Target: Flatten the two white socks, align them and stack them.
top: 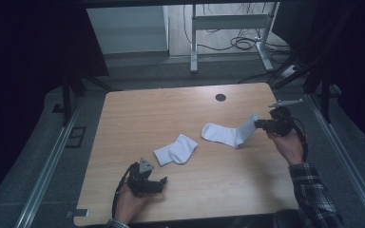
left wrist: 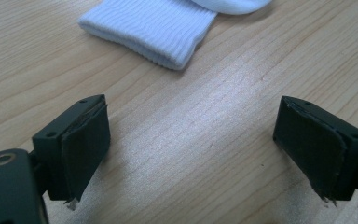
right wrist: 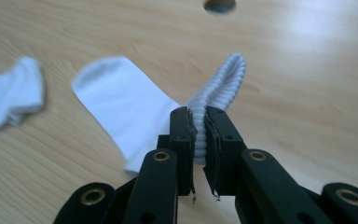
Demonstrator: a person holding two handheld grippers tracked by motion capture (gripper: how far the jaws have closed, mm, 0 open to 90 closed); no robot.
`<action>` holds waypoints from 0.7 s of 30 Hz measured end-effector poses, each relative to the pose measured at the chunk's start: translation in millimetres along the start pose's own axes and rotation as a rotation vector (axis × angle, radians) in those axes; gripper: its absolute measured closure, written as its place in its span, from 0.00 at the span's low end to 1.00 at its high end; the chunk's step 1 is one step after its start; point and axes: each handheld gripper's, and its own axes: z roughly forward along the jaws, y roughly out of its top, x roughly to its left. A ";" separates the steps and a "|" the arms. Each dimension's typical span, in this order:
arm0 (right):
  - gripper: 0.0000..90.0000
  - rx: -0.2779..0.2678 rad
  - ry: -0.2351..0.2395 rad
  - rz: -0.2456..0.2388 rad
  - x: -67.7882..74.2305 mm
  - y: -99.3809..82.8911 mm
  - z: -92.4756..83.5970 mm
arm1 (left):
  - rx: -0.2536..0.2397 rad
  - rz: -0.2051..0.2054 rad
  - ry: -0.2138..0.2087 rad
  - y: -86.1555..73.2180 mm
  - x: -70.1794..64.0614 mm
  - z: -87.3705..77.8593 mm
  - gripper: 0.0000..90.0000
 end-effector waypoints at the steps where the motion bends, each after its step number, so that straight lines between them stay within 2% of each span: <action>1: 0.89 0.013 -0.012 0.010 -7.6 -13.6 2.8 | 0.001 0.002 -0.001 0.3 0.2 0.2 0.12; 3: 0.89 0.020 -0.013 0.016 -10.3 -19.0 3.9 | 0.001 0.000 0.001 0.8 0.3 0.5 0.12; 4: 0.89 0.026 -0.019 0.021 -13.6 -26.3 5.7 | 0.001 0.000 0.002 1.0 0.5 0.8 0.12; 5: 0.89 0.037 -0.025 0.032 -19.5 -41.4 9.3 | 0.000 -0.005 0.005 1.5 0.6 1.2 0.13; 6: 0.89 0.037 -0.025 0.032 -19.5 -41.4 9.3 | 0.000 -0.005 0.005 1.5 0.6 1.2 0.13; 7: 0.88 0.053 -0.025 0.033 -23.7 -55.8 14.4 | -0.001 -0.008 0.010 2.0 0.6 1.7 0.13; 8: 0.88 0.053 -0.025 0.033 -23.7 -55.8 14.4 | -0.001 -0.008 0.010 2.0 0.6 1.7 0.13; 10: 0.87 0.089 -0.041 0.017 -26.6 -72.9 22.3 | -0.003 -0.008 0.008 2.7 0.9 2.5 0.13; 13: 0.85 0.097 -0.041 0.013 -28.3 -78.9 24.5 | -0.001 -0.005 0.007 3.0 1.1 2.5 0.13; 17: 0.74 0.044 -0.069 -0.019 -30.8 -79.3 16.9 | 0.004 -0.002 0.003 4.5 2.0 2.5 0.15; 19: 0.71 0.037 -0.082 -0.029 -30.8 -80.3 15.7 | 0.027 0.000 0.001 11.5 2.9 1.3 0.21; 20: 0.71 0.037 -0.082 -0.029 -30.8 -80.3 15.7 | 0.027 0.000 0.001 11.5 2.9 1.3 0.26; 21: 0.70 0.037 -0.093 -0.037 -30.8 -81.0 15.4 | 0.017 0.009 -0.001 16.1 2.8 0.3 0.26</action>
